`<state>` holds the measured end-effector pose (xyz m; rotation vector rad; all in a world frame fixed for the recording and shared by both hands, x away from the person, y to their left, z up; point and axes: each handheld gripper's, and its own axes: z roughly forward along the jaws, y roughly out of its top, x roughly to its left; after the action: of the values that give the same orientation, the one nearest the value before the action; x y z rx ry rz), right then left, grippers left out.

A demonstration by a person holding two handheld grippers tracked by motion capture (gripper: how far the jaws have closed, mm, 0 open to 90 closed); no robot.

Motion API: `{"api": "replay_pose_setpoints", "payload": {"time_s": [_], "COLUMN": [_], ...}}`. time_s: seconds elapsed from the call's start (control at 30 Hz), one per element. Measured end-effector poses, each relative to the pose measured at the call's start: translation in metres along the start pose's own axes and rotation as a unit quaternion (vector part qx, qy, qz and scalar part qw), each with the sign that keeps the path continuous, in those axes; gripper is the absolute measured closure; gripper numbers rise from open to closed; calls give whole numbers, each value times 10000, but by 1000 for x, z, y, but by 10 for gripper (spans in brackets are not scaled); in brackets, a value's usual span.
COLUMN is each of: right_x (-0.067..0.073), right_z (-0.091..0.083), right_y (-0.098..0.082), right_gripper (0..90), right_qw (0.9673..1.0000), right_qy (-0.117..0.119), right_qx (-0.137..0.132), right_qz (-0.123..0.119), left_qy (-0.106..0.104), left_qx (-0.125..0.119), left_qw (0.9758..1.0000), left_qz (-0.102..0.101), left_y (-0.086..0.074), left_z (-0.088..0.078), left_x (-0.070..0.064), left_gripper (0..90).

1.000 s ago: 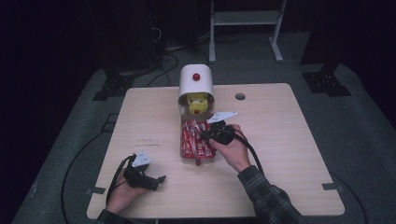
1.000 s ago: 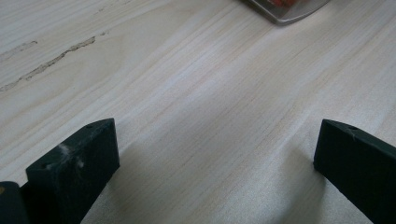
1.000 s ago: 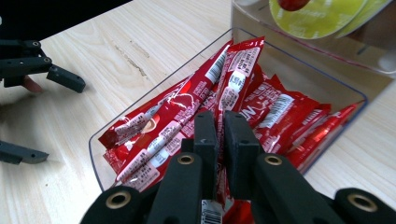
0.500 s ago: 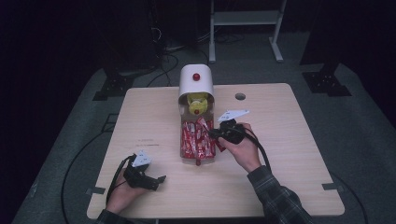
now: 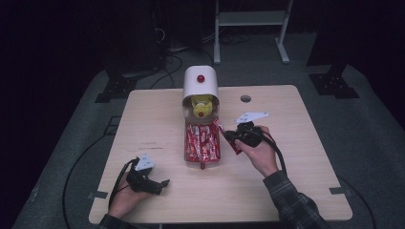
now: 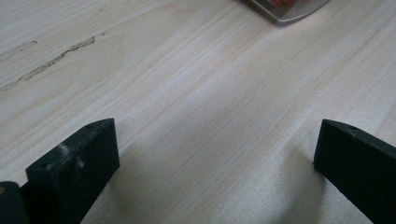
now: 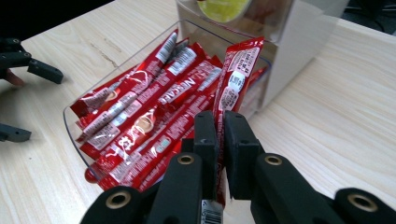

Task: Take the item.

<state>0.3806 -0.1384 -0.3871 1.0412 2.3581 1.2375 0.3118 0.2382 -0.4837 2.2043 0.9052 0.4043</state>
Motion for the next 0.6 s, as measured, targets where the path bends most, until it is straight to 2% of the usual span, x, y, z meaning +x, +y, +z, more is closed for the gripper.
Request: {"api": "replay_pose_setpoints", "payload": {"time_s": [0.27, 0.6], "right_x": [-16, -35], "right_z": [-9, -4], "right_y": [-11, -27], "right_gripper": [835, 835], "right_qw": [9998, 9988], "right_qy": [-153, -286], "right_qx": [37, 182], "right_qz": [148, 352], "left_qy": [1, -6], "left_qx": [1, 26], "left_qw": [10000, 10000], "left_qz": [2, 4], "left_y": [0, 0], "left_z": [0, 0], "left_x": [0, 0], "left_gripper": [0, 0]}}
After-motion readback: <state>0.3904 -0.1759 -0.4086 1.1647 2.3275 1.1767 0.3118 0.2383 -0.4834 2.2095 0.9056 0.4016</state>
